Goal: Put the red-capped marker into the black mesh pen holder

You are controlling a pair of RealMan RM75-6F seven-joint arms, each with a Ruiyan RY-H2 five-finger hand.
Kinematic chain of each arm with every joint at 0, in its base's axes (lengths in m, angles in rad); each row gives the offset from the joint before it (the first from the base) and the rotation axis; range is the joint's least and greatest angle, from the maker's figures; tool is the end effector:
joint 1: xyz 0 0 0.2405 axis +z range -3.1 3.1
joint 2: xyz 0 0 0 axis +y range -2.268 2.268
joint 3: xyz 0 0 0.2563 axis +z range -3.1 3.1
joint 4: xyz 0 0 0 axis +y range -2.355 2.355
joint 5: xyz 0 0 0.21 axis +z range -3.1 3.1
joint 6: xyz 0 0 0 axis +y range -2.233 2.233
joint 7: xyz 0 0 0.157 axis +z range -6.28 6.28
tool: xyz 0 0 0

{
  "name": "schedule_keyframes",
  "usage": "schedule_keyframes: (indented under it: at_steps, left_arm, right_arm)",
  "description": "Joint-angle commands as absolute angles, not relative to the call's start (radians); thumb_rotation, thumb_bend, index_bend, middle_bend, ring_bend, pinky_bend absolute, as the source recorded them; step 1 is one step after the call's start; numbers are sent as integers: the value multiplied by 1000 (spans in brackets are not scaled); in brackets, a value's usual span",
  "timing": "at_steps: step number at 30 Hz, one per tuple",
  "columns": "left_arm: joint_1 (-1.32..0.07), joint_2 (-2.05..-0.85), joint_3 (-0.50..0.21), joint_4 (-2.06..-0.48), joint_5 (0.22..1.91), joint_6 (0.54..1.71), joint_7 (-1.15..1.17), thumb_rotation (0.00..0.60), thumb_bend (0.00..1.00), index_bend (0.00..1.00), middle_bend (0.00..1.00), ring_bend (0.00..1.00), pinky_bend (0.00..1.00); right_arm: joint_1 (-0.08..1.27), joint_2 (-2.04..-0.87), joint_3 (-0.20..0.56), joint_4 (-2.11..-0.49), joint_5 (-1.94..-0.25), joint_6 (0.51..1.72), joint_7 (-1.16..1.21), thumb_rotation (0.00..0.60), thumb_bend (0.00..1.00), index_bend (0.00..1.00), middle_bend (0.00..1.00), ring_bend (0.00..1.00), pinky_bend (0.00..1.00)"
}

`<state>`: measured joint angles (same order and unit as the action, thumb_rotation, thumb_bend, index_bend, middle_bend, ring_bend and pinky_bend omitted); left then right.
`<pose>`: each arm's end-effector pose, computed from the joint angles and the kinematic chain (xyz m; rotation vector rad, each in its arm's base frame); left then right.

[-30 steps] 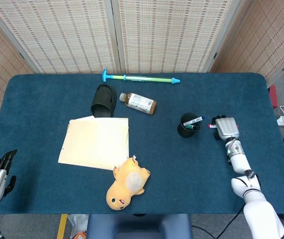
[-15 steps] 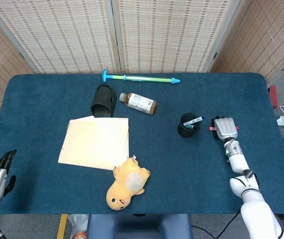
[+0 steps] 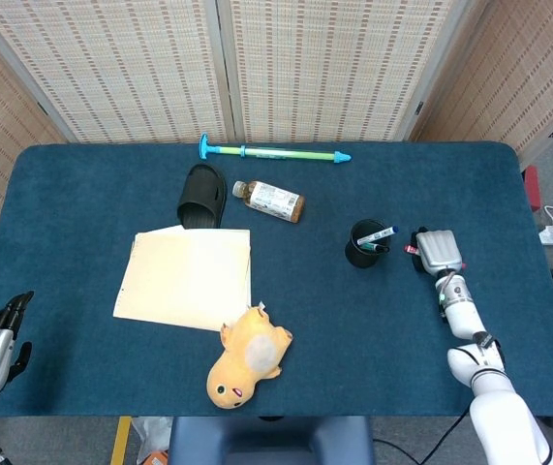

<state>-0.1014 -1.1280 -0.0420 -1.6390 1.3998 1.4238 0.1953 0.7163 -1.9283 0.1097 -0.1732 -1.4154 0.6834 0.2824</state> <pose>-0.3204 0.1962 0.1491 -1.4086 -0.8693 -0.7081 -0.3387 -0.4300 0.0064 1.6262 -0.8672 0.4718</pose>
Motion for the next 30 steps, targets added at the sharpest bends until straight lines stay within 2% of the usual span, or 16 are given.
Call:
schedule_keyframes:
  at_steps: [1, 10, 18, 25, 30]
  left_arm:
    - [-101, -1128, -41, -1639, 1401, 1424, 195, 600, 430, 70, 100, 228, 449]
    - [-101, -1128, -40, -1638, 1404, 1424, 195, 600, 430, 70, 101, 229, 449]
    - [-95, -1126, -38, -1640, 1419, 1444, 197, 600, 430, 70, 101, 229, 450]
    - [-90, -1123, -30, -1639, 1448, 1461, 182, 600, 430, 70, 101, 229, 451]
    - [-84, -1124, -26, -1637, 1473, 1481, 175, 600, 431, 70, 100, 228, 450]
  right_arm:
    - [715, -1927, 110, -175, -1416, 685, 284, 600, 553, 792, 595, 566, 718]
    - [703, -1918, 105, -197, -1424, 717, 300, 600, 553, 796, 598, 570, 722]
    - [660, -1870, 124, -276, -1419, 889, 294, 600, 553, 805, 606, 578, 727]
    - [591, -1741, 147, -487, -1408, 1061, 232, 600, 553, 806, 606, 580, 731]
    - [542, -1616, 169, -736, -1393, 1150, 151, 600, 553, 806, 606, 581, 731]
